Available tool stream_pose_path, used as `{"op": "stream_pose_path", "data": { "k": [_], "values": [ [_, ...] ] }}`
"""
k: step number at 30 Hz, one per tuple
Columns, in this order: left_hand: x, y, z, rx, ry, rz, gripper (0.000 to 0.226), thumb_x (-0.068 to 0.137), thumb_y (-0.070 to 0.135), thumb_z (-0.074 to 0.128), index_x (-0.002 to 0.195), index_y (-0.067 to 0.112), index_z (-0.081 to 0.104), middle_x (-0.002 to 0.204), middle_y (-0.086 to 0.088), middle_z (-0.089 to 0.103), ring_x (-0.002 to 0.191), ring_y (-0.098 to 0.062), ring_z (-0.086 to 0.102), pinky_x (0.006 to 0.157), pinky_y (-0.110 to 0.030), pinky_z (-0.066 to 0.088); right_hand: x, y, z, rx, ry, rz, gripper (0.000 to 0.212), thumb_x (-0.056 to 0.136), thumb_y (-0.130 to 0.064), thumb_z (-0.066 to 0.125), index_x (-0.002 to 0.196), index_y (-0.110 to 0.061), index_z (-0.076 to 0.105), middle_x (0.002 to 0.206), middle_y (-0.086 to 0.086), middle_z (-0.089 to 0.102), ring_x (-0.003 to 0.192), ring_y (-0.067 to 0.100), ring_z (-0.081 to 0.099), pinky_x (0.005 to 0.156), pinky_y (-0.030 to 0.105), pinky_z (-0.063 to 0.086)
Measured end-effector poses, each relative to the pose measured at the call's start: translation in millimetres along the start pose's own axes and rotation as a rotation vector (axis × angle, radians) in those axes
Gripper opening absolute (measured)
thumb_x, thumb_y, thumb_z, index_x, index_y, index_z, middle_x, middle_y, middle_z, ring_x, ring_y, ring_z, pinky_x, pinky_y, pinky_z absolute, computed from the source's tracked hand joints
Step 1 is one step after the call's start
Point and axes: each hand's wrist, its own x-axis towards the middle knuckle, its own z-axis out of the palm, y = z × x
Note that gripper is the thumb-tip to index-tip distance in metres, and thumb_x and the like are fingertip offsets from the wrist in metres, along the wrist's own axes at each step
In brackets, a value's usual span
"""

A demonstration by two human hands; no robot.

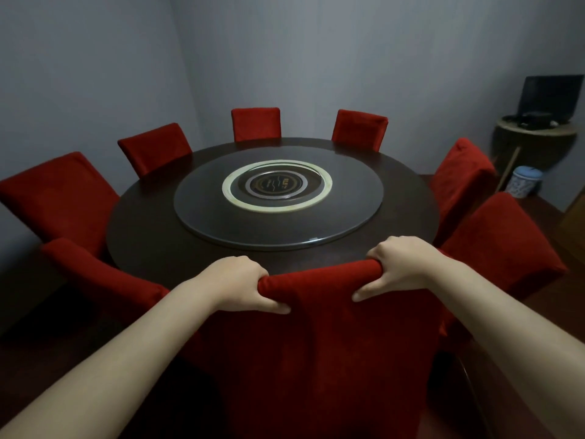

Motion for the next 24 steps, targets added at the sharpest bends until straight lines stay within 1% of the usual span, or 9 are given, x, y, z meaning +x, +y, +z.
{"op": "stream_pose_path", "data": {
  "k": [2,5,9,12,15,17,20,24],
  "values": [
    [-4.8,0.0,2.2,-0.006,0.012,0.003,0.079,0.05,0.097,0.041,0.071,0.024,0.062,0.066,0.01,0.063,0.066,-0.008,0.059,0.062,-0.029,0.047,0.7,-0.6,0.4,-0.011,0.024,-0.021,0.096,0.033,-0.106,0.027,0.078,-0.029,0.063,0.065,-0.013,0.059,0.073,0.013,0.062,0.063,0.028,0.044],
    [-7.8,3.2,7.8,-0.004,0.065,0.005,0.08,0.05,0.098,0.037,0.069,0.024,0.06,0.065,0.01,0.062,0.065,-0.008,0.058,0.058,-0.028,0.045,4.1,3.0,2.1,-0.017,0.05,-0.034,0.096,0.031,-0.106,0.026,0.079,-0.031,0.063,0.069,-0.014,0.062,0.073,0.012,0.061,0.063,0.028,0.044],
    [-0.6,9.2,7.8,0.0,0.092,-0.007,0.079,0.052,0.098,0.037,0.069,0.023,0.059,0.065,0.008,0.061,0.065,-0.009,0.057,0.056,-0.029,0.043,6.7,11.2,2.0,-0.015,0.064,-0.034,0.094,0.032,-0.106,0.026,0.076,-0.031,0.061,0.066,-0.014,0.061,0.07,0.01,0.06,0.063,0.028,0.045],
    [2.6,11.8,10.1,0.012,0.129,0.005,0.083,0.051,0.099,0.032,0.069,0.023,0.058,0.064,0.009,0.06,0.063,-0.009,0.056,0.054,-0.029,0.04,5.5,16.6,2.6,-0.017,0.078,-0.04,0.091,0.034,-0.106,0.025,0.073,-0.031,0.059,0.064,-0.014,0.061,0.068,0.008,0.059,0.06,0.028,0.044],
    [0.9,14.8,14.0,0.011,0.16,0.0,0.084,0.05,0.1,0.03,0.067,0.023,0.057,0.063,0.009,0.059,0.062,-0.009,0.056,0.056,-0.029,0.042,4.1,17.4,5.4,0.001,0.073,-0.053,0.088,0.034,-0.106,0.024,0.072,-0.034,0.058,0.064,-0.015,0.06,0.068,0.006,0.058,0.06,0.027,0.043],
    [-1.7,15.7,12.8,0.01,0.146,-0.016,0.082,0.051,0.1,0.031,0.067,0.024,0.056,0.064,0.009,0.06,0.064,-0.01,0.057,0.059,-0.03,0.045,1.1,14.4,5.0,0.011,0.059,-0.044,0.087,0.034,-0.106,0.025,0.07,-0.034,0.058,0.062,-0.015,0.059,0.066,0.005,0.057,0.058,0.027,0.042],
    [-13.4,20.5,15.5,-0.012,0.097,-0.021,0.078,0.053,0.098,0.036,0.067,0.024,0.058,0.065,0.01,0.061,0.066,-0.011,0.058,0.063,-0.031,0.047,-10.1,7.5,3.8,0.008,0.021,-0.052,0.088,0.034,-0.106,0.025,0.071,-0.033,0.058,0.062,-0.014,0.059,0.066,0.006,0.058,0.06,0.027,0.044],
    [-39.3,20.9,28.5,-0.04,0.052,-0.027,0.076,0.051,0.097,0.039,0.066,0.025,0.06,0.062,0.012,0.059,0.06,-0.004,0.054,0.061,-0.029,0.047,-27.0,-8.4,10.1,-0.03,0.041,-0.154,0.091,0.037,-0.106,0.024,0.069,-0.027,0.055,0.063,-0.01,0.06,0.065,0.011,0.061,0.059,0.028,0.043]
  ]
}}
